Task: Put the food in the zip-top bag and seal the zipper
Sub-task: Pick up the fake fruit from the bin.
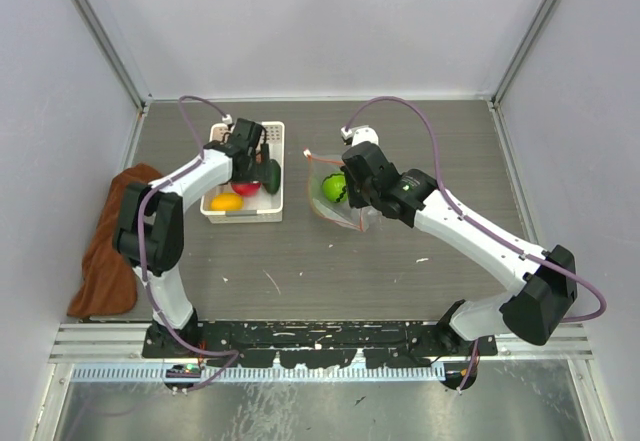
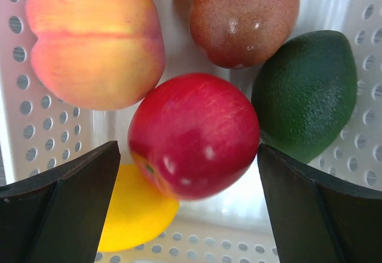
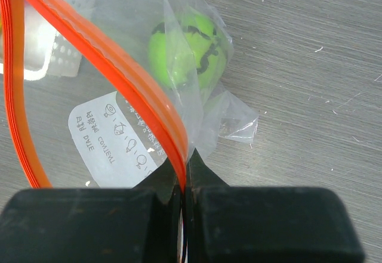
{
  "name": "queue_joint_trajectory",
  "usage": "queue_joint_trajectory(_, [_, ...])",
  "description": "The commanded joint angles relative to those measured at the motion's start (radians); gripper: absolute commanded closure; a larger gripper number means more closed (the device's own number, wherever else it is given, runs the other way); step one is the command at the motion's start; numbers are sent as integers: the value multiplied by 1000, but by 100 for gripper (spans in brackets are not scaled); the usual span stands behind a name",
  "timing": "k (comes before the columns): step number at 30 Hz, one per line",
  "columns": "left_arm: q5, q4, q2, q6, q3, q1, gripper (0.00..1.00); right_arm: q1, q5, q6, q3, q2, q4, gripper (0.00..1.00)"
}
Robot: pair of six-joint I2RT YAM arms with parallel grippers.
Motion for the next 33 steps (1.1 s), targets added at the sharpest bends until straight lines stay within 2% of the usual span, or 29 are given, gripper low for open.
queue_joint_trajectory(1, [-49, 39, 32, -11, 55, 5, 2, 6, 12, -14, 6, -15, 44, 99])
queue_joint_trajectory(13, [-22, 56, 58, -6, 51, 4, 1, 6, -13, -21, 8, 9, 46, 99])
queue_joint_trajectory(21, [24, 89, -23, -7, -22, 4, 12, 7, -8, -18, 4, -2, 46, 99])
queue_joint_trajectory(28, [59, 103, -112, -6, -67, 4, 27, 6, -11, -12, 6, -9, 46, 99])
queue_joint_trajectory(33, [79, 123, -180, 0, -100, 4, 33, 6, -8, -9, 6, -17, 46, 99])
